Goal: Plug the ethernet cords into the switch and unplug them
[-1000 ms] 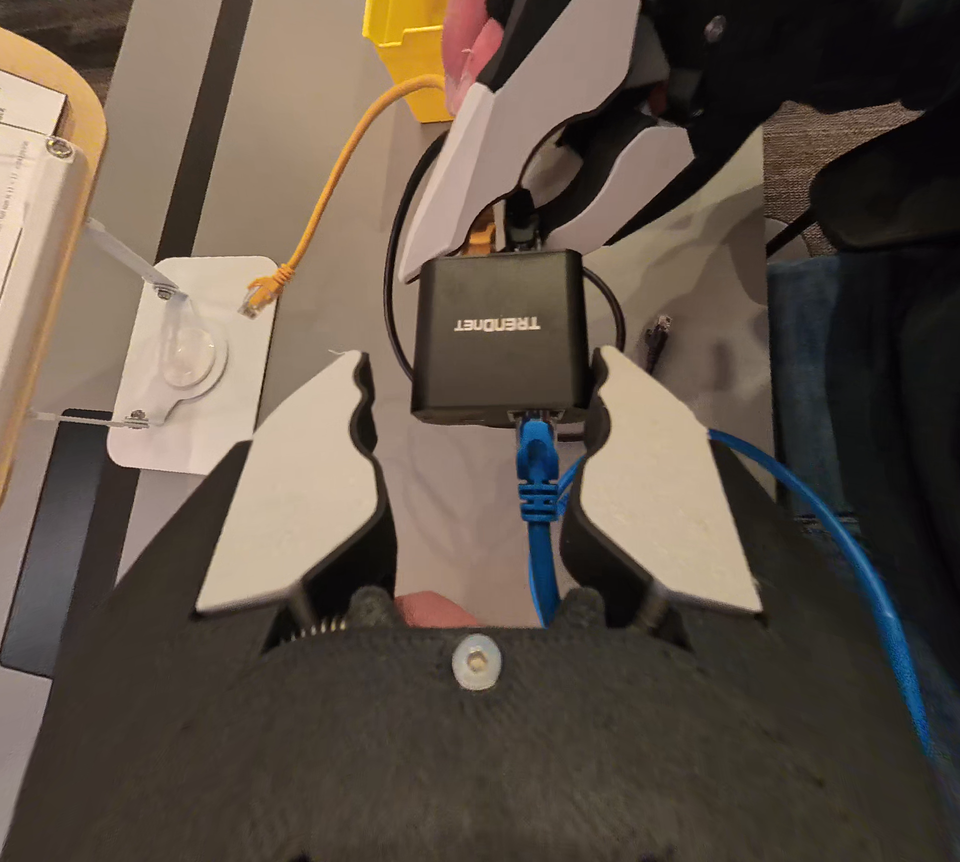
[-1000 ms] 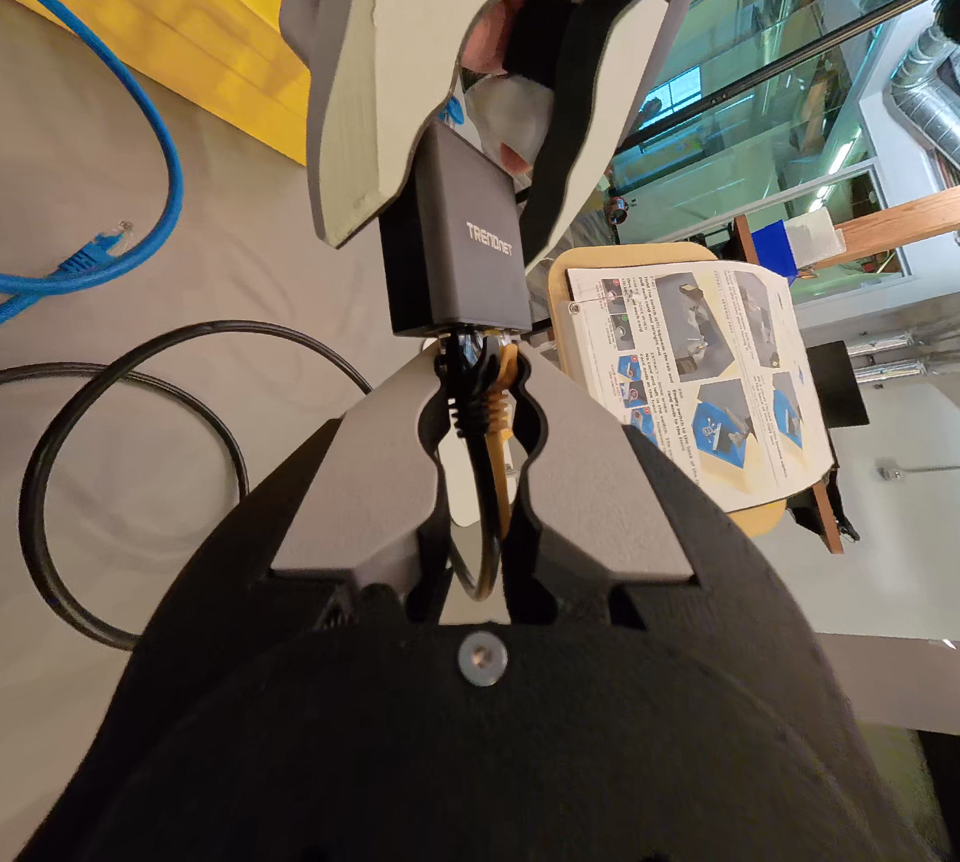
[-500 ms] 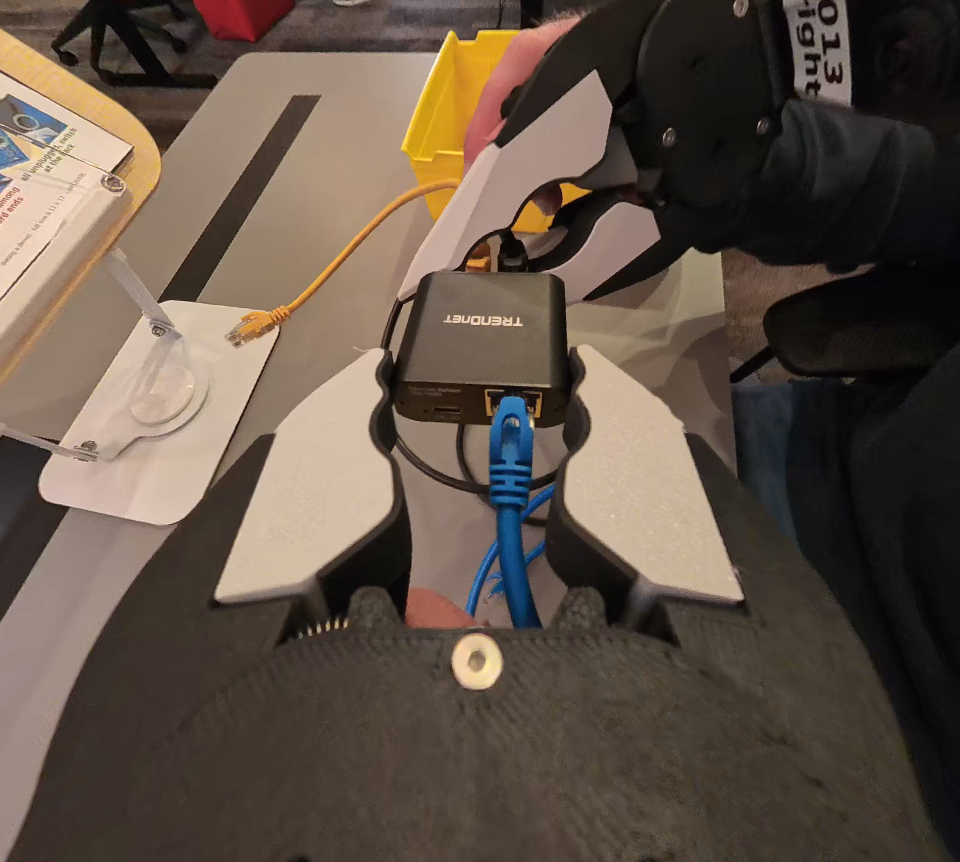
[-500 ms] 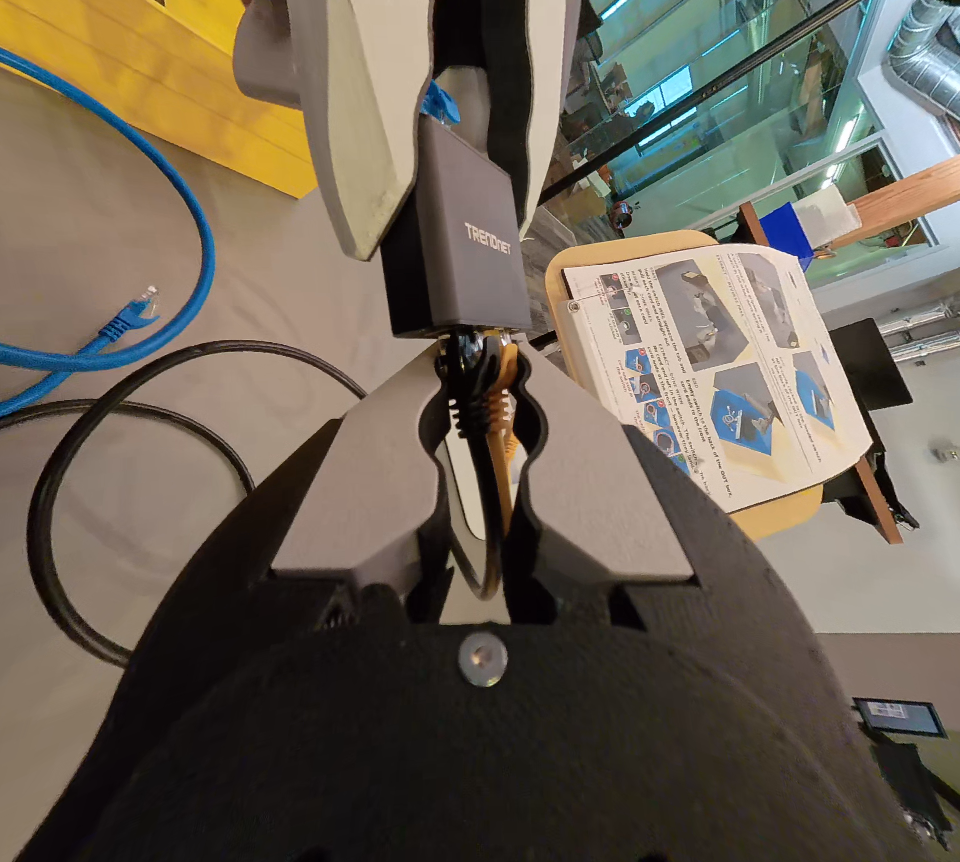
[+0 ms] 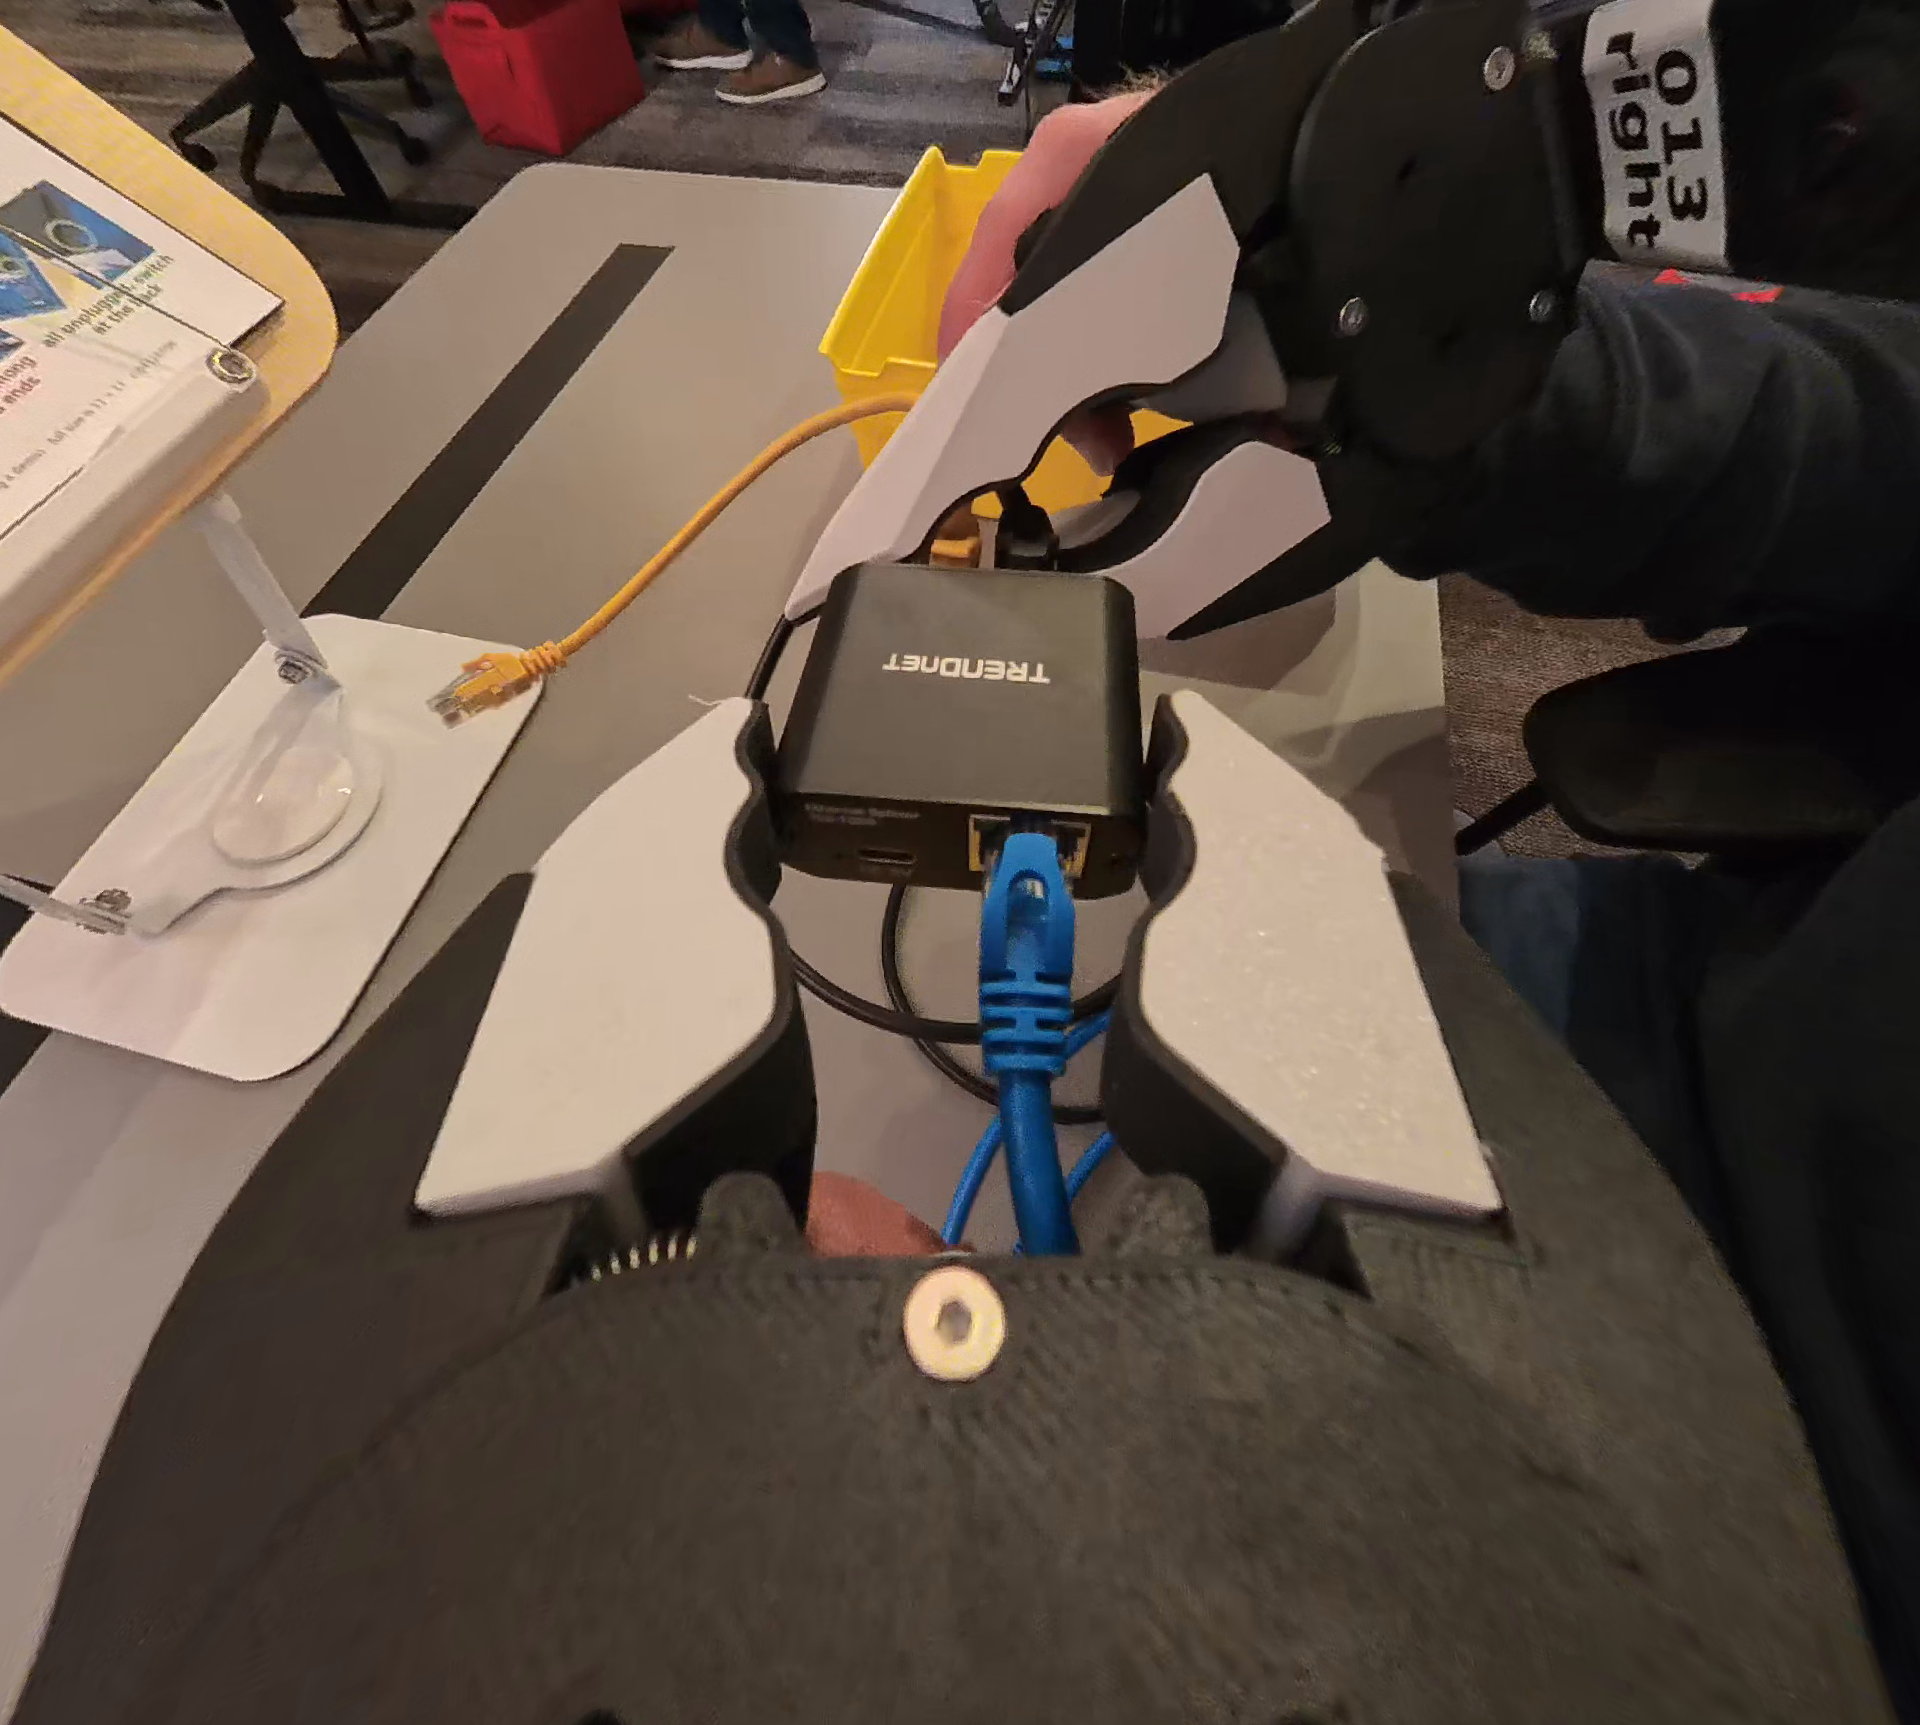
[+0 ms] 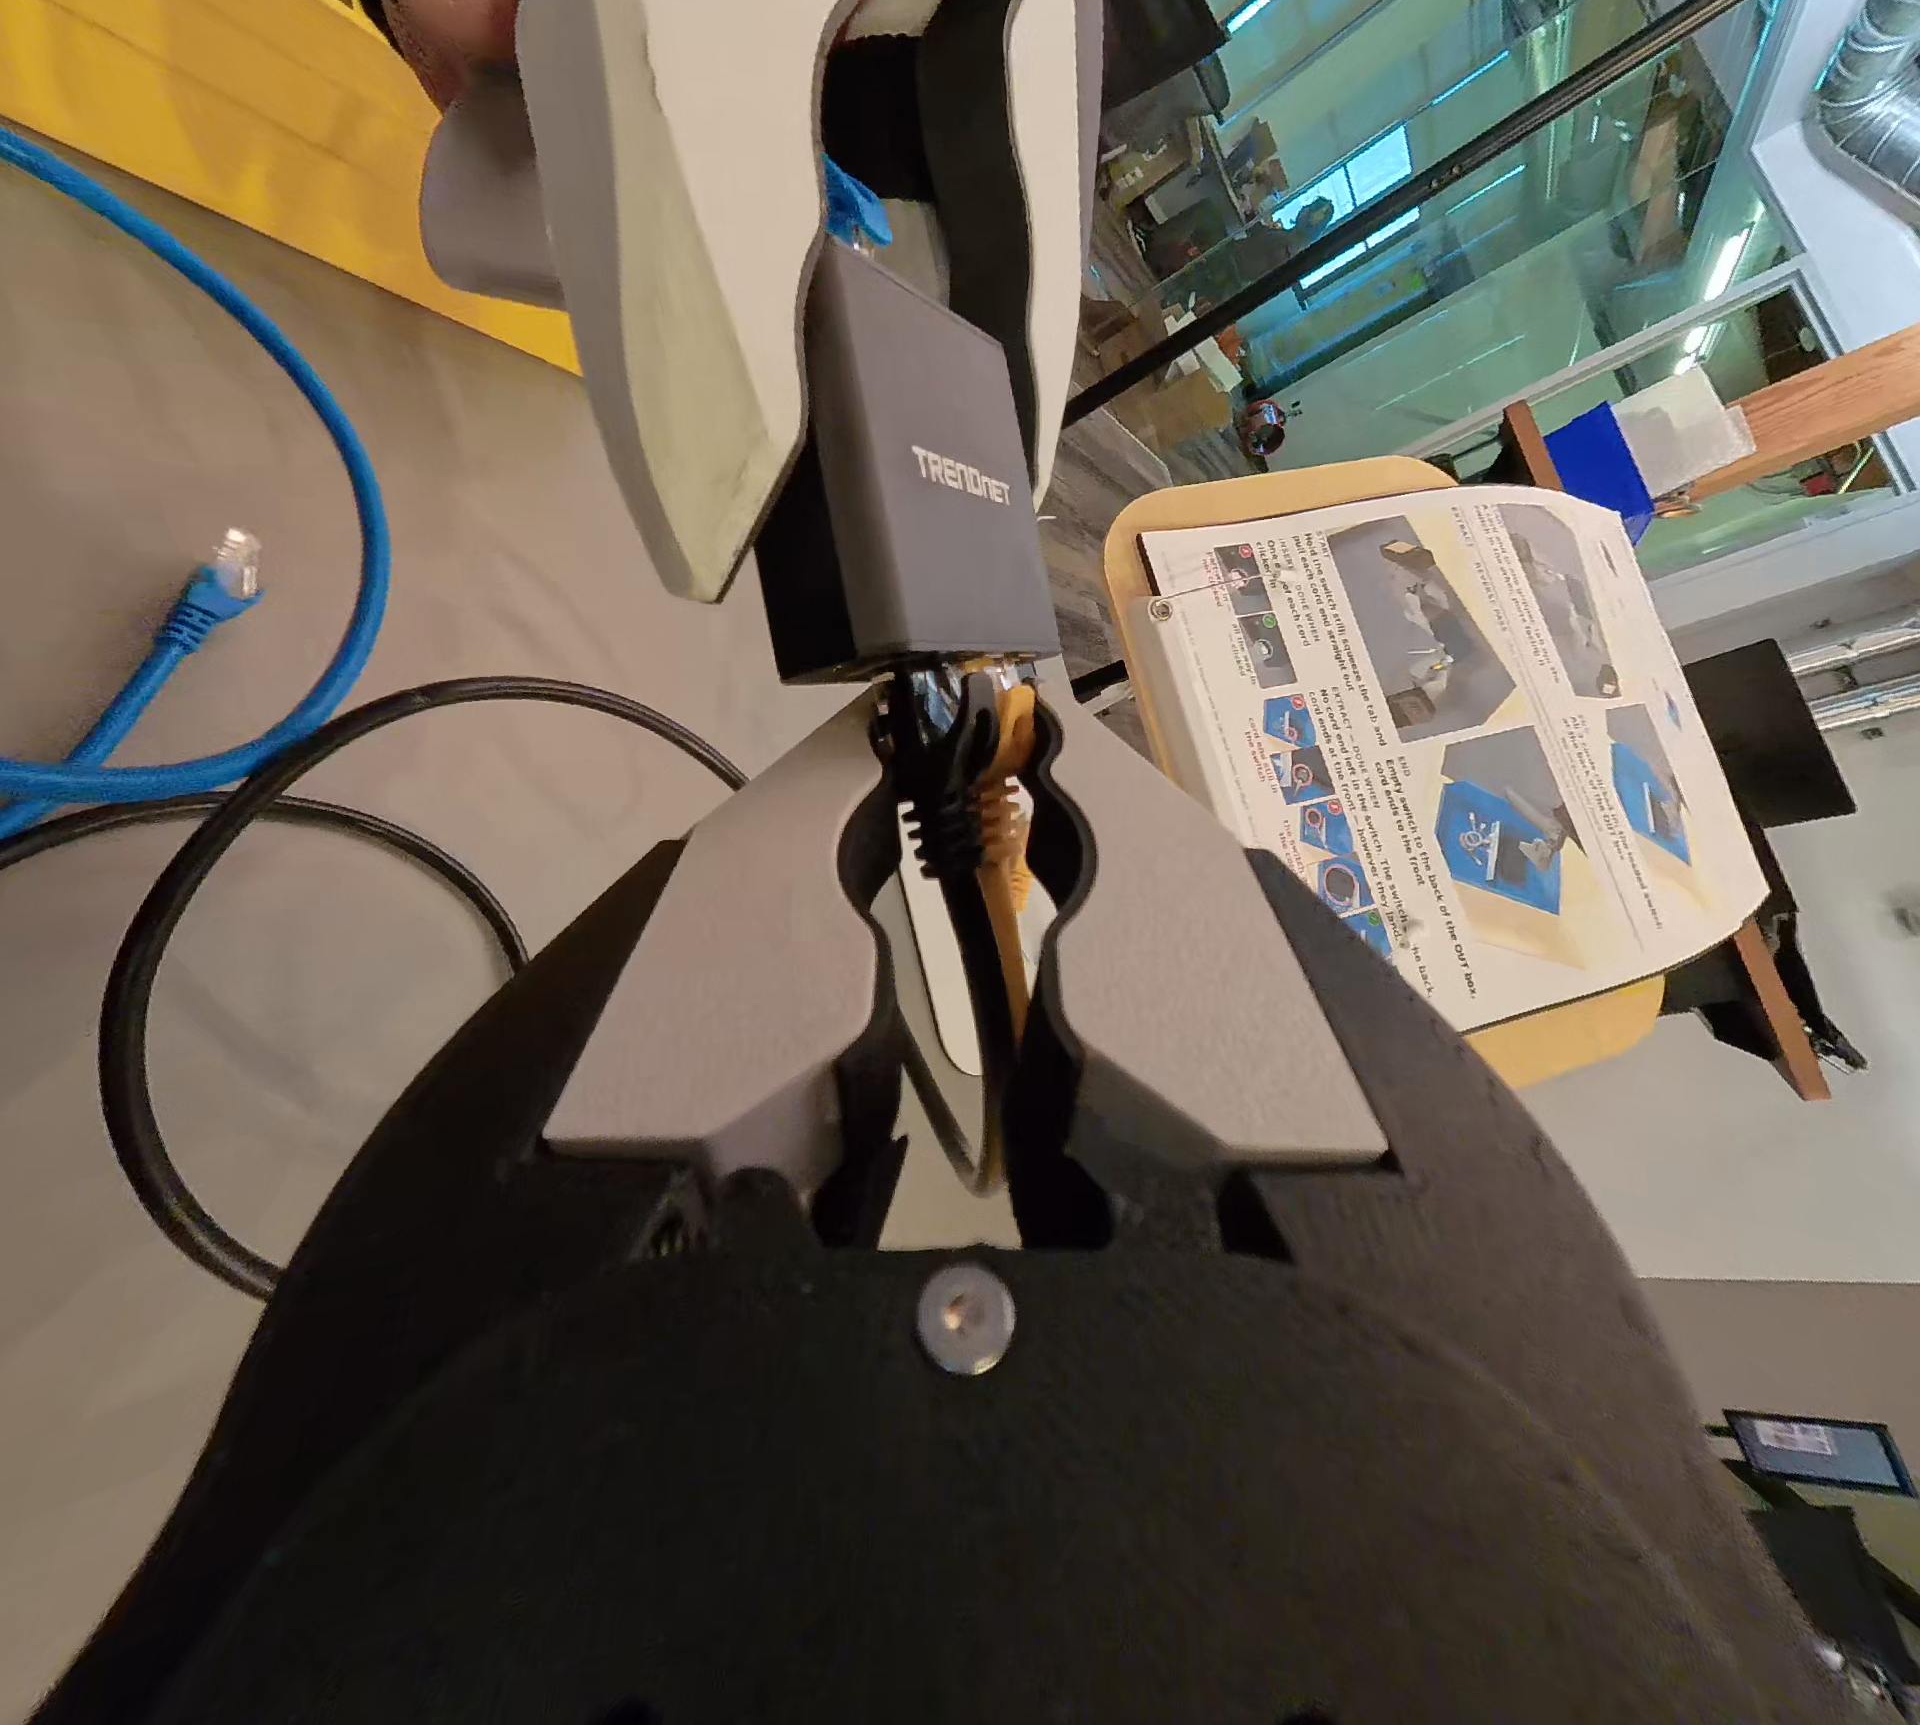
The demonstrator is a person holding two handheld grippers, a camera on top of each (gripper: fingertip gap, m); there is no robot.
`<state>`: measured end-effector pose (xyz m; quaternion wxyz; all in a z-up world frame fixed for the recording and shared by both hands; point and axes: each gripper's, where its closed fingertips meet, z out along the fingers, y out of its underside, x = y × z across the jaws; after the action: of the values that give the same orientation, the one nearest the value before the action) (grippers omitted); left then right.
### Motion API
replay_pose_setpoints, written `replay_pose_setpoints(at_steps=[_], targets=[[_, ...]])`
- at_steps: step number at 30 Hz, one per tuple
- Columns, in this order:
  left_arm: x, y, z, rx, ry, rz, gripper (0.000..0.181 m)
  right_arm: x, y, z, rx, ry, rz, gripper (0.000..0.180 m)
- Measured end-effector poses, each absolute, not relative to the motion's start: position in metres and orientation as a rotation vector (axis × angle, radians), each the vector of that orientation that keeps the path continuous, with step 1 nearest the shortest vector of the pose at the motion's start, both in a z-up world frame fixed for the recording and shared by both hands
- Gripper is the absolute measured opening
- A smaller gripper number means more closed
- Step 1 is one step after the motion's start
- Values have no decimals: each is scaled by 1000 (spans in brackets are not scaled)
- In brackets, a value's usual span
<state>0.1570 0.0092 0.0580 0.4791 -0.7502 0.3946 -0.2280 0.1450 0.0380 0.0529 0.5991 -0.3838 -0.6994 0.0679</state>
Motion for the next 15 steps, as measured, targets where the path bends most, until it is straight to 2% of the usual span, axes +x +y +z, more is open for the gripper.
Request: replay_pose_setpoints(at_steps=[7, 11, 15], targets=[[156, 11, 57, -1839, 902, -579, 67, 144, 41, 53, -881, -1643, 128, 20], [149, 14, 61, -1854, 822, -654, 67, 146, 40, 61, -847, -1633, 103, 35], [142, 14, 66, -1862, 792, -704, 67, 152, 34, 68, -813, -1657, 157, 31]])
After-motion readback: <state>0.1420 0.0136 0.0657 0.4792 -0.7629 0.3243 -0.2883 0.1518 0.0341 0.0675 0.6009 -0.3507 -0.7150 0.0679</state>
